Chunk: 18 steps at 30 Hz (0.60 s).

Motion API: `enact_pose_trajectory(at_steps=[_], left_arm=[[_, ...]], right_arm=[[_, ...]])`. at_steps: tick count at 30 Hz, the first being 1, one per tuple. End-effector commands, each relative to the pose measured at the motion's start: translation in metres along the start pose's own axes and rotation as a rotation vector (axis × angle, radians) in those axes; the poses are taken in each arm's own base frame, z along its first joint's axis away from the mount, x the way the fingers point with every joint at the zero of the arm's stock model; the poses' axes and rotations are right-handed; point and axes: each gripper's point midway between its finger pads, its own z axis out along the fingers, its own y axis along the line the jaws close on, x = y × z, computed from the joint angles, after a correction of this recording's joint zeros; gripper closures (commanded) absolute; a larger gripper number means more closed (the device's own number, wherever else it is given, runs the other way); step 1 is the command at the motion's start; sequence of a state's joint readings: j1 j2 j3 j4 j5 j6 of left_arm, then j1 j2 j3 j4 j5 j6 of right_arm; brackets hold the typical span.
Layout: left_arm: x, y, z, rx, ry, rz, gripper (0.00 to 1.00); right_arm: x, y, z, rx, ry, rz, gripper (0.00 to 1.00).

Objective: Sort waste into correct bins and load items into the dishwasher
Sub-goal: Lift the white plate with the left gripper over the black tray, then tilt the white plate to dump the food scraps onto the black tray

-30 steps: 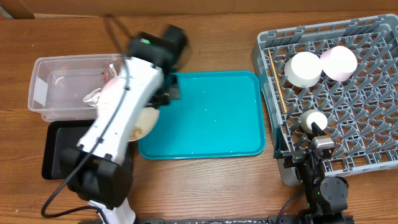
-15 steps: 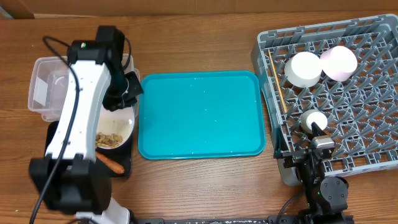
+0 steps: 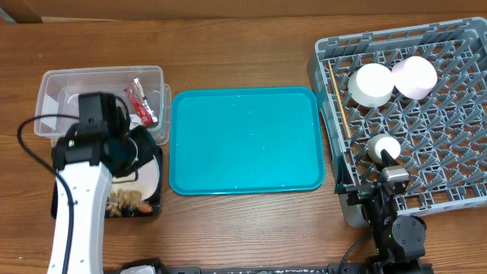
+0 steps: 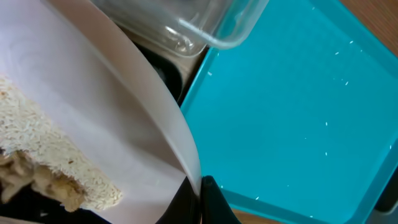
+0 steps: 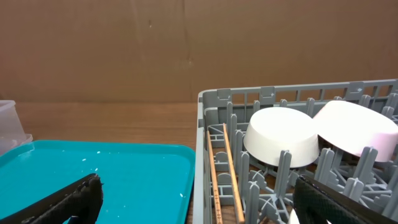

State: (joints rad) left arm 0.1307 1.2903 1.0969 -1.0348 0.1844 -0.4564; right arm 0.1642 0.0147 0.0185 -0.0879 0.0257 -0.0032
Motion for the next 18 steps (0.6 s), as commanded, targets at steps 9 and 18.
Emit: enact_pose_trajectory(at_steps=[9,18], left_arm=[[-0.004,-0.008,-0.040,0.242,-0.106,0.071,0.96],[0.002,-0.008,-0.077,0.593,-0.140,0.189,0.96]], right_arm=[[0.001,0.000,0.000,-0.003,-0.007,0.004,0.00],[0.001,0.000,0.000,-0.003,-0.007,0.004,0.00]])
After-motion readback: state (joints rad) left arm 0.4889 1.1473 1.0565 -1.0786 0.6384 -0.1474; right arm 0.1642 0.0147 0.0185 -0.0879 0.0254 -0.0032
